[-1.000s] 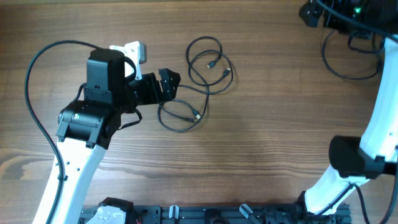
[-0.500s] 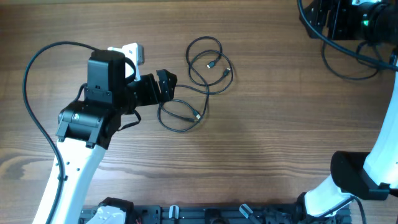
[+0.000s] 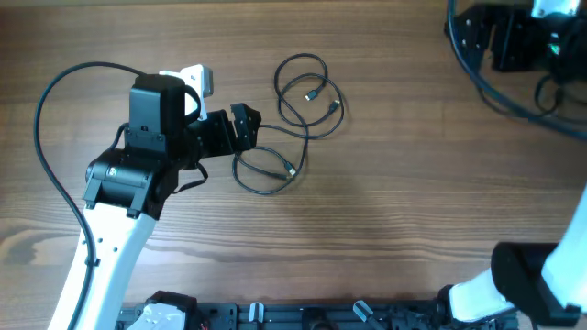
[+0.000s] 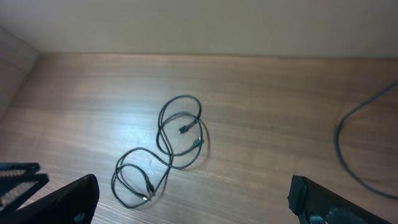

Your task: Untangle cables

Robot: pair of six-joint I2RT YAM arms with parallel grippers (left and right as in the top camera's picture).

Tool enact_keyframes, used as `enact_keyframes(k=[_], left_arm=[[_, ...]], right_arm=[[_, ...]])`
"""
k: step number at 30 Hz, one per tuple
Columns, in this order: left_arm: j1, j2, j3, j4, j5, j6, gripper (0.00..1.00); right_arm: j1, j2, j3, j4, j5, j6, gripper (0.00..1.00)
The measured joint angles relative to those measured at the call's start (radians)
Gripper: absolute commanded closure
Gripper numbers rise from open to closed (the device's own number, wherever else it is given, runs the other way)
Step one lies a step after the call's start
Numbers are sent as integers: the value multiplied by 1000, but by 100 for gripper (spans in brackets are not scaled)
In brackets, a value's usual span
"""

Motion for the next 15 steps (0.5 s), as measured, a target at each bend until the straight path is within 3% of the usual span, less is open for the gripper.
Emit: enact_keyframes(k=[7,15], left_arm=[[0,0,0,-7,0,0,0],[0,0,0,-11,0,0,0]], right_arm=[[0,-66,-29,2,17,15,0],[44,-81,-372,35,20,76,1]])
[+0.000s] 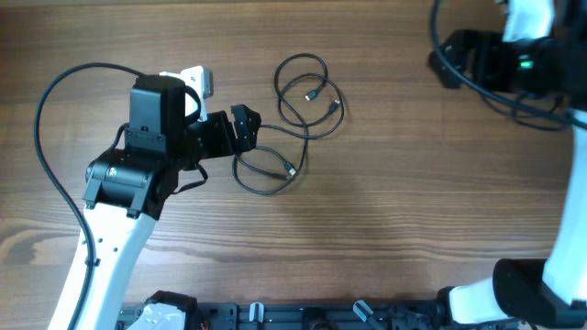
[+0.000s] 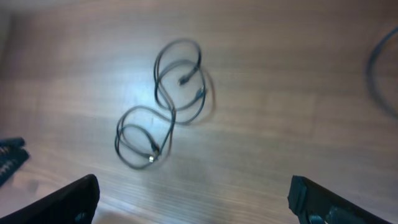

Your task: Untangle cables

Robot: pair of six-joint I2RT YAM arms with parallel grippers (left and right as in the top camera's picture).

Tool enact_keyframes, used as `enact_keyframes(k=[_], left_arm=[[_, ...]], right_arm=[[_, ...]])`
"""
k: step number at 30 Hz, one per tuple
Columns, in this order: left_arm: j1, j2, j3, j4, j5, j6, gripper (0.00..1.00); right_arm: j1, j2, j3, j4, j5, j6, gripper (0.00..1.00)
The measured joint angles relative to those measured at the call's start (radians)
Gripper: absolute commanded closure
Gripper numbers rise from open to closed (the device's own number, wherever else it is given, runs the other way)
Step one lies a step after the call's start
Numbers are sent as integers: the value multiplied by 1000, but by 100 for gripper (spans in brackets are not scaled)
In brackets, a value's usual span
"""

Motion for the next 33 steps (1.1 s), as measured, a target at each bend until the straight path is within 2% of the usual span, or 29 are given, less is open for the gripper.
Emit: enact_keyframes(k=[3,8,13,15,19,25,33], left_arm=[[0,0,0,1,-1,0,0],[0,2,0,-1,-5,0,0],[0,32,0,-26,-79,0,1],[0,58,0,-31,-106,0,1],[0,123,0,-32,-170,0,2],[28,182,0,-13,-288,0,0],[69,193,0,24,-318,0,0]], right_arm=[[57,4,-149,91,1,19,2],[167,12,-431,347,0,98,8],[213,32,-609,514,0,219,19],[229,48,-646,547,0,256,25],[291,113,-677,584,0,312,26],[381,193,-679,647,56,501,45],[406,319,-679,713,119,674,47]])
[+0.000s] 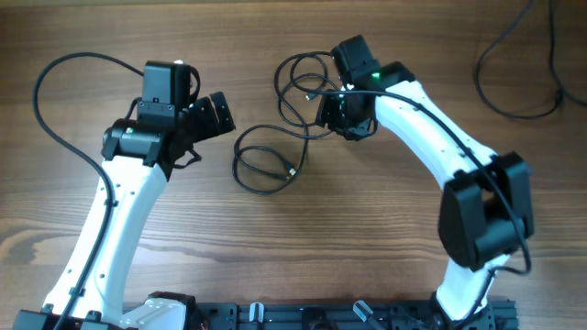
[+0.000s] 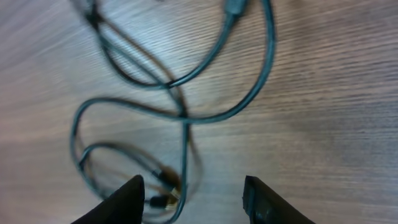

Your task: Untangle cables

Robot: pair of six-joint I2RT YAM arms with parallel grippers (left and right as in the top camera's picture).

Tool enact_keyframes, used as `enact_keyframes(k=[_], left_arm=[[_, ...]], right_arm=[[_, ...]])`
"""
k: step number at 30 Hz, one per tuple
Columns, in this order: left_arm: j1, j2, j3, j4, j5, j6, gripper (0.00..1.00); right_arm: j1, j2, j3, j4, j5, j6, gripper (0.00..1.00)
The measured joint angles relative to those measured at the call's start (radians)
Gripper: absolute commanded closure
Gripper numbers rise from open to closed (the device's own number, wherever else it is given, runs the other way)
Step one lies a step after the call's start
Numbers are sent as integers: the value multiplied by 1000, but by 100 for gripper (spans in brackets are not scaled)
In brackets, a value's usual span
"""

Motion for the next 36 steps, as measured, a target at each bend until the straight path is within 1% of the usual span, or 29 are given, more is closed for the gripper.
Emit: enact_keyframes(k=[3,9,14,21,22,25,26,27,29,33,36], left_arm=[[3,0,0,4,-3,0,0],[3,0,0,7,-3,0,0],[3,0,0,7,-3,0,0],[3,0,0,7,-3,0,0],[3,0,0,7,-3,0,0],[3,0,0,7,-3,0,0],[3,0,0,7,-3,0,0],[3,0,0,7,-3,0,0],[3,0,0,7,-3,0,0],[3,0,0,7,-3,0,0],[3,0,0,7,-3,0,0]], right_arm=[[0,55,0,17,19,48,46],[0,127,0,76,31,85,47],[0,155,0,114,32,113,56],[0,169,0,115,58,123,76],[0,170,0,114,63,118,77],[0,170,0,96,74,91,80],[0,170,0,92,77,85,83],[0,170,0,85,77,77,89],[0,170,0,76,76,42,96],[0,170,0,61,71,-51,96],[-1,170,1,37,29,-182,96]])
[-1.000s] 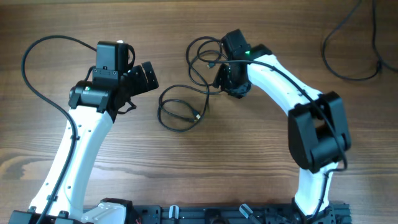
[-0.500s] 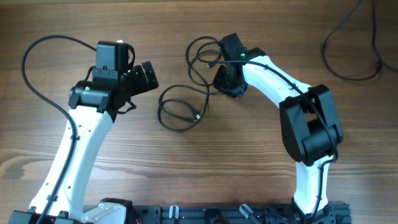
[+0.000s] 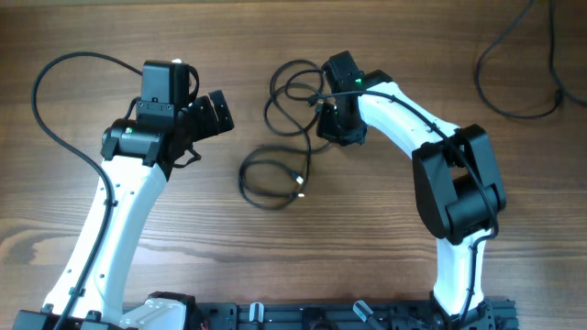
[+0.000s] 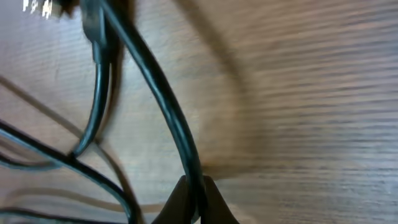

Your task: Untangle cables

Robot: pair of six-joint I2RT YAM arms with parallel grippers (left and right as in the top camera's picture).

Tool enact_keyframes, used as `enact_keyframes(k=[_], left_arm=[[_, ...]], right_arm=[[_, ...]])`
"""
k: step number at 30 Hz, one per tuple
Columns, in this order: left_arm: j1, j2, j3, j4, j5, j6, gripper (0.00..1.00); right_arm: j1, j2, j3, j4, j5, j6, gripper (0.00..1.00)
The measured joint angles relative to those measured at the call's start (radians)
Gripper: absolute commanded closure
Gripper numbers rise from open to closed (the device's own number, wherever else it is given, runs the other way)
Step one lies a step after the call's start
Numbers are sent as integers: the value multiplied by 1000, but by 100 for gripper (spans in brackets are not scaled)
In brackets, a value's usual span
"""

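Thin black cables lie tangled at mid-table: an upper cluster of loops (image 3: 292,87) joined to a lower loop (image 3: 271,179) that ends in a small plug (image 3: 300,192). My right gripper (image 3: 334,126) is down at the right side of the upper loops. In the right wrist view the gripper (image 4: 193,194) is shut on one strand of black cable (image 4: 163,102), which runs up and left from the fingertips. My left gripper (image 3: 218,112) hangs left of the tangle, apart from it. Whether its jaws are open does not show.
A separate dark cable (image 3: 514,64) curls in the far right corner. The left arm's own supply cable (image 3: 46,119) arcs along the left side. A black rail (image 3: 321,316) runs along the table's front edge.
My right gripper was open just above the upper loops and is now shut on one strand. The tangle has shifted a little, the lower loop sitting slightly lower and further right. The left arm has not moved.
At first my left gripper sat against the lower loop and my right arm was off in the far right corner. Later the left gripper stood back to the left and the right one hovered open over the upper loops. Now it pinches a strand.
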Motion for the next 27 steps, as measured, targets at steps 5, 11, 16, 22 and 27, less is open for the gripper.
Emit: enact_keyframes(k=[5,11,16,22,27], left_arm=[[0,0,0,0,0,0,0],[0,0,0,0,0,0,0],[0,0,0,0,0,0,0],[0,0,0,0,0,0,0],[0,0,0,0,0,0,0]], right_arm=[[-10,-2,32,-95,-56,-125,95],[-28,-130,96,-153,-86,-259,96],[-28,-385,127,-115,-146,-328,96],[-28,-694,138,-8,-158,-340,96],[-28,-881,138,57,-10,-305,96]])
